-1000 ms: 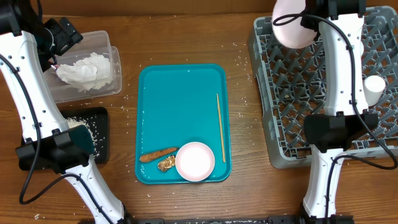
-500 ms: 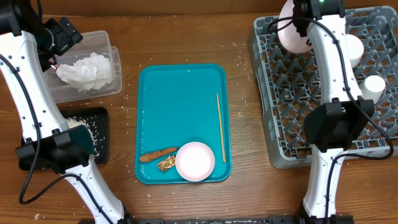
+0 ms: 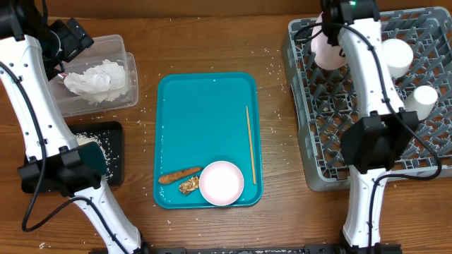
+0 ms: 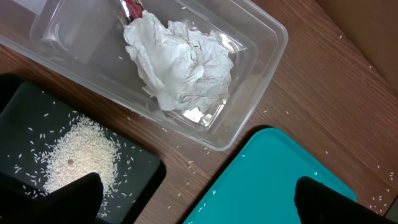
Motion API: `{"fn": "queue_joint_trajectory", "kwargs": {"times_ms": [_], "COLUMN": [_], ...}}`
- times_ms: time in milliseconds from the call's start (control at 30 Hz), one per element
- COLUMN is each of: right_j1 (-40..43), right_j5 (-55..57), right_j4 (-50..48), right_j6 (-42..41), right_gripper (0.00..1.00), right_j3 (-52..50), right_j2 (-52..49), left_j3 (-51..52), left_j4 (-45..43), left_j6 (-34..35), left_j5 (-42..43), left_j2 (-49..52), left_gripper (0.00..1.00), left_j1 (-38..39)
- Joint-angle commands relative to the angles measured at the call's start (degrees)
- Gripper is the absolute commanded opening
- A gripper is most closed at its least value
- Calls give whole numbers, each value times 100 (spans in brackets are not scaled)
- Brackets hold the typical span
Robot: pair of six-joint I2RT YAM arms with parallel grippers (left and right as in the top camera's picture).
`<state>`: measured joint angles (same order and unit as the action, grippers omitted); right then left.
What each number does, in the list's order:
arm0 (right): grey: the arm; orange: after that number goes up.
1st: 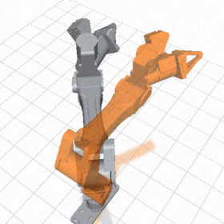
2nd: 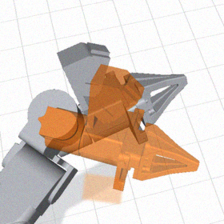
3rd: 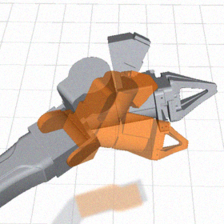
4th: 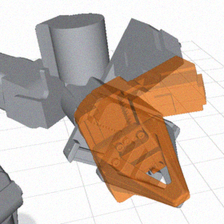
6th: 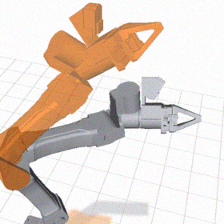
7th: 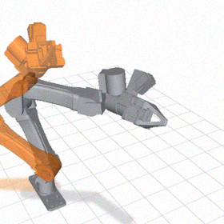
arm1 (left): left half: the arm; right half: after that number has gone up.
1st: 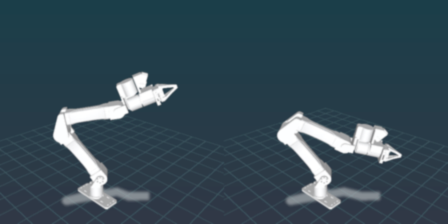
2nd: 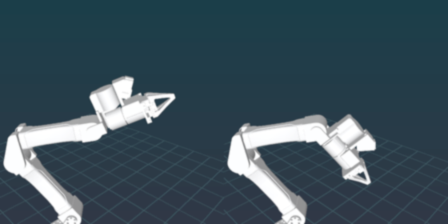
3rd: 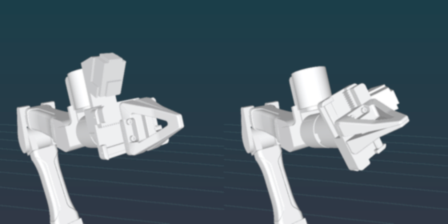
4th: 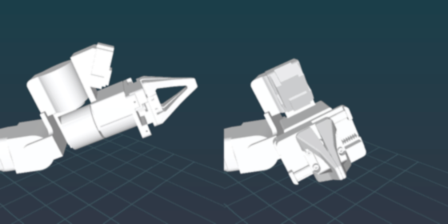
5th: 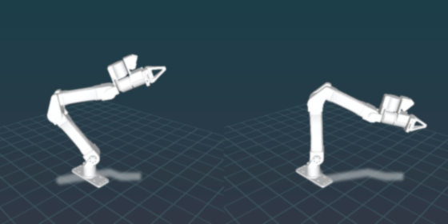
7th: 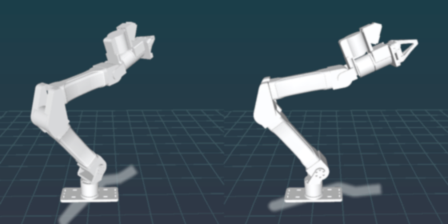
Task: Sort waste into correct bins and load items into the dishwasher
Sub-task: 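Lift the white plate and carry it right into the dish rack, then stand the plate upright in the rack and open the right gripper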
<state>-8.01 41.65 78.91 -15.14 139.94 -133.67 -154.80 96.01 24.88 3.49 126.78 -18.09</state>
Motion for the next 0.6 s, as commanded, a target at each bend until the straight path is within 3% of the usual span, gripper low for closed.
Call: {"fn": "queue_joint_trajectory", "kwargs": {"times_ms": [0,33,300,567], "right_j1": [-256,-295,-457,-483], "right_j5": [-553,-719,-1790,-6282], "right_j4": [50,87,682,1043], "right_j6": [-17,-33,-487,-278], "right_gripper": [32,100,100,100], "right_j3": [11,28,496,649], "right_j2": [146,201,1130,2192], "left_j3": [-22,-22,-22,-22], "left_j4": [-24,-24,-4,7], "left_j6": [-109,-111,-107,-87], "left_j5": [59,59,63,66], "left_j2": [11,11,11,11], "left_gripper": [100,100,100,100], "left_j1": [22,22,22,22]}}
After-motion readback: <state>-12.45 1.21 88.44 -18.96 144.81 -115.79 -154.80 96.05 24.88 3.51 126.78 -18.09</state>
